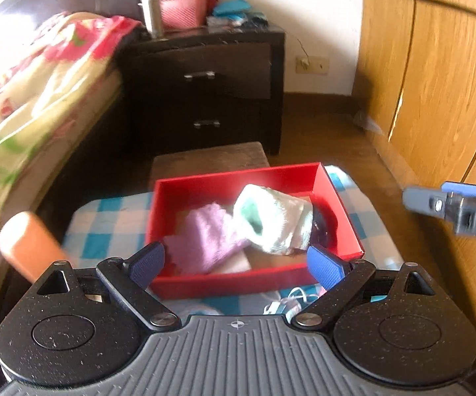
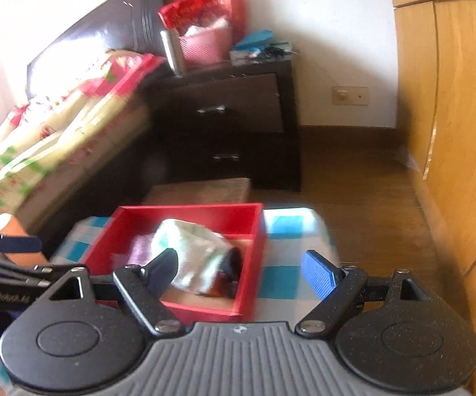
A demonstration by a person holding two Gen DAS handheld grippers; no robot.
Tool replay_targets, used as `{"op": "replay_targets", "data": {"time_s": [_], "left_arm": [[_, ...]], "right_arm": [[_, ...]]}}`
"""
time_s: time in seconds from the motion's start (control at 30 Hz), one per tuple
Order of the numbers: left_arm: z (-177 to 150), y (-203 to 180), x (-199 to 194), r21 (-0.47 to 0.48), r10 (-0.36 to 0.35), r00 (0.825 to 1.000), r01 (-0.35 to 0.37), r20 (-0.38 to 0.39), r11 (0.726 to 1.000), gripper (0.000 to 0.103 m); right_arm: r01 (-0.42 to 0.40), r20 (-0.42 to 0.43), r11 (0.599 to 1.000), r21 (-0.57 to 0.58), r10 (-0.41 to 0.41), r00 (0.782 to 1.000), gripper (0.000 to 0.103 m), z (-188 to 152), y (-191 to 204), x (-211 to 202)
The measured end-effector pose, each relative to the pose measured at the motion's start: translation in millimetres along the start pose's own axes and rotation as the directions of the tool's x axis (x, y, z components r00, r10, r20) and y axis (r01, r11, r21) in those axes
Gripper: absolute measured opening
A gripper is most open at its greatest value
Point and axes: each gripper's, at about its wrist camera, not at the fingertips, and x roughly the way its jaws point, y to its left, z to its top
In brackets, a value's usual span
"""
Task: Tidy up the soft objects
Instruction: 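Move left tool to the pink pig plush while right tool reaches the cream bear plush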
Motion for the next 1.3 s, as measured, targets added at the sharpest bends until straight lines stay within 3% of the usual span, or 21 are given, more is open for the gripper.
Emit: {"op": "replay_targets", "data": {"time_s": [0.2,0.33,0.53,0.8,1.0,1.13,1.3], "left_arm": [[-3.1,38.9,-66.0,-0.089,0.012,0.996,-0.004,0.092,0.996,0.090],[-15.7,47.9,-88.4,-0.099,0.035,0.994,-0.025,0.104,0.995,0.090],[-59.0,54.0,-83.3,-0.090,0.037,0.999,-0.035,0.017,0.995,0.090],[-106.9,59.3,-56.9,-0.039,0.029,0.992,-0.033,-0.120,0.999,0.086],[-114.3,60.8,-39.1,-0.013,0.014,0.985,-0.016,-0.173,1.000,0.087],[-116.2,62.0,-24.3,-0.011,0.005,0.978,-0.008,-0.209,1.000,0.087],[-122.9,66.0,-5.4,-0.004,0.008,0.968,-0.009,-0.250,1.000,0.086]], "right_arm": [[-0.124,0.127,0.991,0.052,0.117,0.985,0.061,27.9,16.3,-50.8],[-0.165,0.143,0.986,0.018,0.161,0.977,0.063,29.3,37.8,-72.1],[-0.177,0.002,0.980,-0.092,0.178,0.984,0.063,-8.1,76.2,-61.9],[-0.161,-0.152,0.978,-0.132,0.140,0.978,0.063,-63.7,95.2,-57.5],[-0.167,-0.214,0.974,-0.152,0.132,0.968,0.063,-74.2,103.1,-40.6],[-0.188,-0.300,0.974,-0.124,0.144,0.943,0.063,-86.7,111.6,-14.6],[-0.147,-0.360,0.976,-0.158,0.082,0.929,0.063,-101.0,120.5,13.7]]}}
